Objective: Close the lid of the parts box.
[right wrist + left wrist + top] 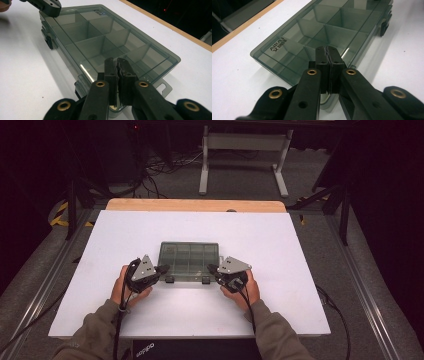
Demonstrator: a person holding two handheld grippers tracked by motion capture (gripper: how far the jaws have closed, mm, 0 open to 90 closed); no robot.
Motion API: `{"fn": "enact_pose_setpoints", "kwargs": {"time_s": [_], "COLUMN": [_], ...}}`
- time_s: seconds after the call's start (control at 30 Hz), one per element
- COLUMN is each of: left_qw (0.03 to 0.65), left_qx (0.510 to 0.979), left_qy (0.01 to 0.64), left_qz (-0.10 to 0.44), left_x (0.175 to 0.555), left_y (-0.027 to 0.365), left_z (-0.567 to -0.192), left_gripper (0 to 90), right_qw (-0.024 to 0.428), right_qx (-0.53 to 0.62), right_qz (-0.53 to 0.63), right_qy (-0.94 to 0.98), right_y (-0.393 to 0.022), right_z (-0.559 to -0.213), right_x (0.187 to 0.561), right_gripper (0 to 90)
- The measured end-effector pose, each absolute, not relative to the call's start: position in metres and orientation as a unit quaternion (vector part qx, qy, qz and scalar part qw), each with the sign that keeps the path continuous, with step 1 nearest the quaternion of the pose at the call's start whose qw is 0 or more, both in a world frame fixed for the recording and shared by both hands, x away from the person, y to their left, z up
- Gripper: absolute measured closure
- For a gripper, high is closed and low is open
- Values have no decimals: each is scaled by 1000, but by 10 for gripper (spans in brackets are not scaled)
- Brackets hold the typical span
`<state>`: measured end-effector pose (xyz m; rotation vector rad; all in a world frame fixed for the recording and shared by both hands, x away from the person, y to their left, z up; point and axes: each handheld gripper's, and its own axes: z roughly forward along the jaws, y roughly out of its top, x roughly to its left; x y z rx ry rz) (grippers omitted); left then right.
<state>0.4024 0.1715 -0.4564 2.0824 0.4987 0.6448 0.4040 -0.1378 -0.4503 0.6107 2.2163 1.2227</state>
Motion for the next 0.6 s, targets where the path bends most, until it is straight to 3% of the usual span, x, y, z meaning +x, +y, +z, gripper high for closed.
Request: {"fn": "enact_pose_setpoints", "kwargs": {"time_s": [0.4, 0.6], "left_qw": [437, 451], "left_qx": [835, 826], "left_qy": [195, 198], "left_qz": [271, 274], "left_x": [399, 398], "left_y": [171, 174], "left_z": [-450, -444], "left_gripper": [871, 820], "right_qw": [262, 263], "right_qx": [235, 239], "right_qz": [453, 465], "right_qy": [819, 811], "right_y": [-140, -145], "right_z": [-446, -439], "right_x": [406, 402], "right_gripper": [807, 767]}}
